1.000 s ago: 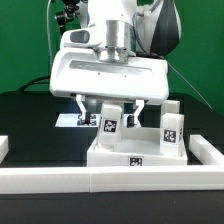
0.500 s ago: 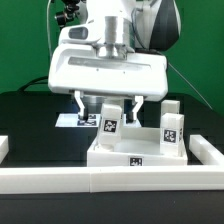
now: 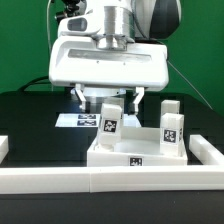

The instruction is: Assemble square table

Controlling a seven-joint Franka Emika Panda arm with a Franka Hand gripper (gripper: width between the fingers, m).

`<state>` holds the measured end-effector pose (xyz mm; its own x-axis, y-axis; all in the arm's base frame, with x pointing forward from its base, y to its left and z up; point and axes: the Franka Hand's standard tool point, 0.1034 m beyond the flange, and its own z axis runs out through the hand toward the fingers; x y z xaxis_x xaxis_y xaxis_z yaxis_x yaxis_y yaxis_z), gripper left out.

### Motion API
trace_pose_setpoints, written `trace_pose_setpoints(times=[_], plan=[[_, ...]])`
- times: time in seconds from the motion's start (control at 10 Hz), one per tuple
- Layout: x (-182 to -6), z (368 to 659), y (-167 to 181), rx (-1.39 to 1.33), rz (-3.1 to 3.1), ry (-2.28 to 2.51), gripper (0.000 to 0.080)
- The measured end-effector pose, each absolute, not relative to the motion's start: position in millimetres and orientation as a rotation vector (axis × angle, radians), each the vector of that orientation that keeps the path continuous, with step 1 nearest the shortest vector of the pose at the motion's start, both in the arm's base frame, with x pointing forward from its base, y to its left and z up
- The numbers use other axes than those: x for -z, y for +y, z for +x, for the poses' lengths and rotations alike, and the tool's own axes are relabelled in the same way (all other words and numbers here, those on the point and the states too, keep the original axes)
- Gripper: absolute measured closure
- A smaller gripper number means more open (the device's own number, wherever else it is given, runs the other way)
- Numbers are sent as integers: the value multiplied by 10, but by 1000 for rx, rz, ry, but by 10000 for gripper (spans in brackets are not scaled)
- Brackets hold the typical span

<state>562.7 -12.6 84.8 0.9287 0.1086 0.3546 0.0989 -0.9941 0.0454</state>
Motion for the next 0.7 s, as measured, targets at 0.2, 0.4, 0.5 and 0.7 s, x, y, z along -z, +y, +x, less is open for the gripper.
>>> trace_pose_setpoints(times=[0.2,0.4,0.5,0.7], plan=[[-832,5678,-103,-395,3125,168,150],[-793,5670,-167,-261,3157,178,150],[-781,5690,-222,-287,3144,191,150],[-801,5704,-294,-287,3143,188,150]])
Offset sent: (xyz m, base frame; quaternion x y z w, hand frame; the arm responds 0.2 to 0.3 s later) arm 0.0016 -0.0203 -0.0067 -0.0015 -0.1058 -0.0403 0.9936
